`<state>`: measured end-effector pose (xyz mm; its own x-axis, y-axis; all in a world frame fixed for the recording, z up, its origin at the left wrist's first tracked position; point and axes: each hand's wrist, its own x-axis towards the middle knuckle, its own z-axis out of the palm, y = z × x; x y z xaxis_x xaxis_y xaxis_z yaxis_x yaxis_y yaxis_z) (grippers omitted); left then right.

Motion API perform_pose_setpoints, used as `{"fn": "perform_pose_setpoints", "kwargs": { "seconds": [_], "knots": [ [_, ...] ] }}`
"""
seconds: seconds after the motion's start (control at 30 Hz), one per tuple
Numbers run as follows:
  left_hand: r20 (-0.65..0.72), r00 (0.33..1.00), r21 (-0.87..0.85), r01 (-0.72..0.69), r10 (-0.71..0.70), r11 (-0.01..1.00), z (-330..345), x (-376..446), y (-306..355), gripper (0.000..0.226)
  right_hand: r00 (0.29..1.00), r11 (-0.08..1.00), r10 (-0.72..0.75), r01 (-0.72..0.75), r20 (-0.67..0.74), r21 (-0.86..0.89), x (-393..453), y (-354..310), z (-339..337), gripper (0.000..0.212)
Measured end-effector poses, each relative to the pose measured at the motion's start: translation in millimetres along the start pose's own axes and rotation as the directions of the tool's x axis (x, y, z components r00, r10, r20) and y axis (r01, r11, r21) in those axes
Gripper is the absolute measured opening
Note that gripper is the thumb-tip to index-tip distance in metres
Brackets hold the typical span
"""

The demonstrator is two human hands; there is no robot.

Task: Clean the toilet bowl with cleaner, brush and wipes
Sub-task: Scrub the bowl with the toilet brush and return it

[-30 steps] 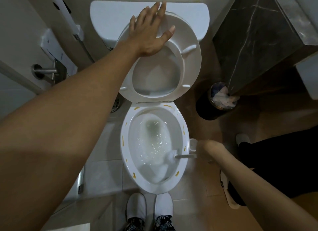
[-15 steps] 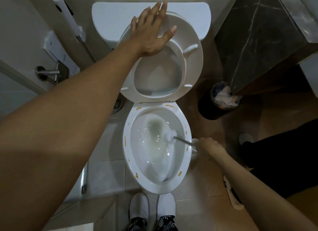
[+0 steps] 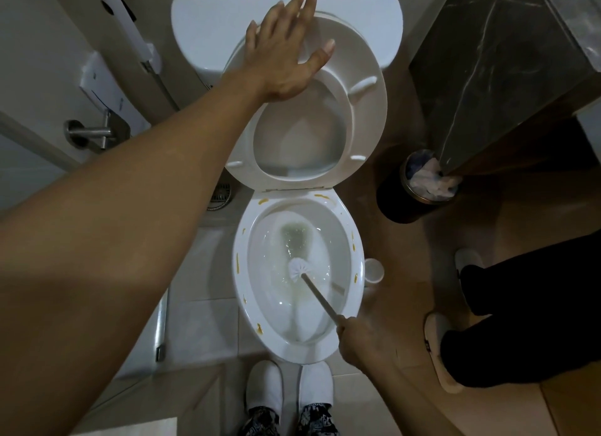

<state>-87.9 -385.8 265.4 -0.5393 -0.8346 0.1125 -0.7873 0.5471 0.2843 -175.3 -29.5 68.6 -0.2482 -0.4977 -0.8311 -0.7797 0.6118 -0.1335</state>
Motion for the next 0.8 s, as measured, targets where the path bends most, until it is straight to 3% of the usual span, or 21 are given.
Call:
{"fn": "perform_pose_setpoints", "kwargs": {
  "seconds": [0.1,0.27,0.6,0.8],
  "knots": [
    [0.002,1.000,0.002,0.002,-0.002,1.000,-0.5,-0.7,1.3,0.070,0.999,0.996,0.043,-0.043,0.007,0.077,14.1,-12.3,-2.2,0.019],
    [-0.001,1.000,-0.001,-0.011,0.011,1.000,-0.2,0.9,-0.8,0.070,0.997,0.987,0.071,-0.070,-0.002,0.145,46.9,-43.0,-11.4,0.031],
    [-0.035,0.999,0.006,-0.014,0.014,1.000,4.8,1.8,-1.5,0.070,0.999,0.999,0.033,-0.033,0.014,-0.013,42.7,-23.1,-10.6,0.029],
    [-0.042,0.999,0.008,0.000,0.000,1.000,4.9,1.2,-0.7,0.070,0.999,0.999,0.031,-0.031,0.006,0.023,54.0,-38.7,-18.3,0.032]
  ]
}}
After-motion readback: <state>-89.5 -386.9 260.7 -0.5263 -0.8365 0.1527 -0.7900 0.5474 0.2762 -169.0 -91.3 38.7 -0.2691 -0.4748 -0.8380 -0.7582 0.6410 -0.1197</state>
